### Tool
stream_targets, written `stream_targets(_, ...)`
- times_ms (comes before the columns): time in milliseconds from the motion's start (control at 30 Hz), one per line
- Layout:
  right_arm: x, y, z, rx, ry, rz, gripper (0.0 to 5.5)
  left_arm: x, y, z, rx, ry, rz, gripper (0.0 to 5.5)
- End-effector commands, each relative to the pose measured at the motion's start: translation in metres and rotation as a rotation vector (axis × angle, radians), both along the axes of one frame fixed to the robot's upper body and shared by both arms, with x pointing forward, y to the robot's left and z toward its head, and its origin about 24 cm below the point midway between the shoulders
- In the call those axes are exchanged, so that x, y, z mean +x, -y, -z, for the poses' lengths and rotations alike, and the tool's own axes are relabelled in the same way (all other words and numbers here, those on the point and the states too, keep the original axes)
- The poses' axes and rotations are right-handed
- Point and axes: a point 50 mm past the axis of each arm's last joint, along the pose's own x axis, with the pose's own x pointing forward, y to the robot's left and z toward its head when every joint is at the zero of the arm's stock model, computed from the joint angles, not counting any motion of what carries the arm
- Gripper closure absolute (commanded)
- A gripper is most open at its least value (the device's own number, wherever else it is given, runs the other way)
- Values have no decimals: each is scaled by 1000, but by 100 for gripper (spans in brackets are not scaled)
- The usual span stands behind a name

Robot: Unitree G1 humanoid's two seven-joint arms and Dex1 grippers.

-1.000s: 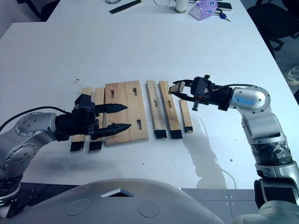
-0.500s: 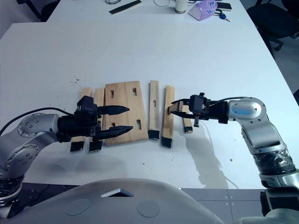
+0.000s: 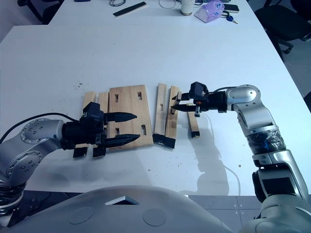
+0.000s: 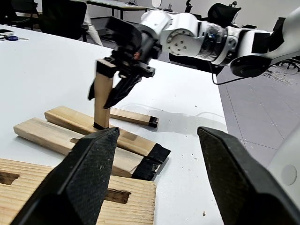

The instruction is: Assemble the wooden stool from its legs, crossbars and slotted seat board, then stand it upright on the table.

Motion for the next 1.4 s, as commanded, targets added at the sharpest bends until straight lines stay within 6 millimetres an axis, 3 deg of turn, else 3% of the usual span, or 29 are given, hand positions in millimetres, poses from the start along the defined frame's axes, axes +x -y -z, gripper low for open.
stream_targets(33, -25, 19, 70, -183, -305, 108, 420, 1, 0, 0, 28, -13, 33, 241)
stream_targets(267, -23, 20, 75, -131, -310, 173, 420, 0, 0, 0, 28, -26, 34, 241)
stream_targets(300, -24, 20, 76, -124, -294, 185, 383, 1, 0, 0, 28, -27, 33, 241)
stream_targets(533, -24, 15, 77, -15, -219, 316, 309, 3, -1, 0, 28, -33, 28, 241)
stream_targets(700, -15, 19, 30, 137, -102, 367, 309, 4, -2, 0, 19, -31, -5, 241)
stream_targets(833, -24, 22, -20, 213, 1, 371, 309, 5, -1, 1, 9, -24, -31, 241)
stream_targets(1100, -38, 2, -96, 451, 93, 335, 309, 6, 0, 1, 2, -10, -59, 241)
stream_targets(1167, -34, -5, -103, 492, 124, 348, 309, 6, 0, 1, 0, -8, -58, 241)
stream_targets(1400, -7, -15, -96, 520, 139, 431, 309, 11, 1, 0, -1, -3, -54, 241)
